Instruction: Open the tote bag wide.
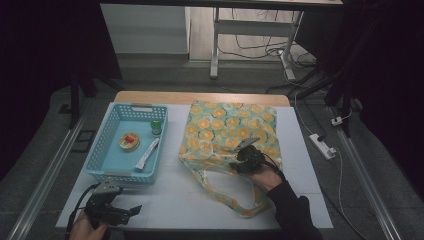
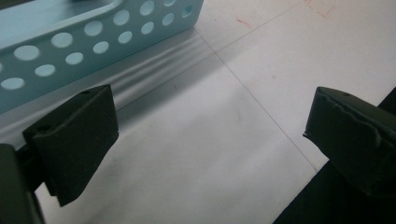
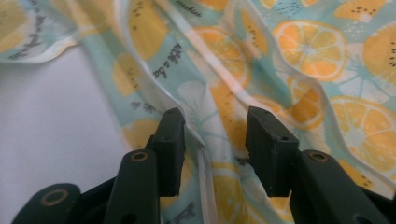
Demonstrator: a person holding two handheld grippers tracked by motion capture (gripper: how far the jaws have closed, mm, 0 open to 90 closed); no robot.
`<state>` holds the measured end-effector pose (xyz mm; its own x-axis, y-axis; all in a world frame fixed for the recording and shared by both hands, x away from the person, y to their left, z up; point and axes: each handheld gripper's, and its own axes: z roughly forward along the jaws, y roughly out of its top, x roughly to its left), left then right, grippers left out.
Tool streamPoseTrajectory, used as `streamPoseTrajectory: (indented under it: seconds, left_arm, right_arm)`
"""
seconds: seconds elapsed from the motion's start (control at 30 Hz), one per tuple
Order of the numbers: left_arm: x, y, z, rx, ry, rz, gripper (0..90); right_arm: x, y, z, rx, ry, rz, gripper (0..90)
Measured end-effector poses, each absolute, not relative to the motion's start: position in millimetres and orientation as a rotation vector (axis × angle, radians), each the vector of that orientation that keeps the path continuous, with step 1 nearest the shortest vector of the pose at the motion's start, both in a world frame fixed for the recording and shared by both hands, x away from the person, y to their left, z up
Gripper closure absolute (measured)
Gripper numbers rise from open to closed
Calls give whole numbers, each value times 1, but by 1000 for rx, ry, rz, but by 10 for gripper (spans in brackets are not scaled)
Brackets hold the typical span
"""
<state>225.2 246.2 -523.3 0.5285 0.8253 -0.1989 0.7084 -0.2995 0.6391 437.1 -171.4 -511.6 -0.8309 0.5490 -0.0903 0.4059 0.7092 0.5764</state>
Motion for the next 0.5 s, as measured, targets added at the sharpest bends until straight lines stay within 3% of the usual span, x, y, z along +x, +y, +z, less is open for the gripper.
streamPoseTrajectory:
  seconds: [0.2,0.5]
  left_arm:
    - [225,246,-523,2079,1239,218,27]
    - [225,246,-523,2078,1241,218,27]
  right_arm:
    - [439,-176,-509,750,2669,853,871]
    - [434,-172,-484,734,2648,995,887]
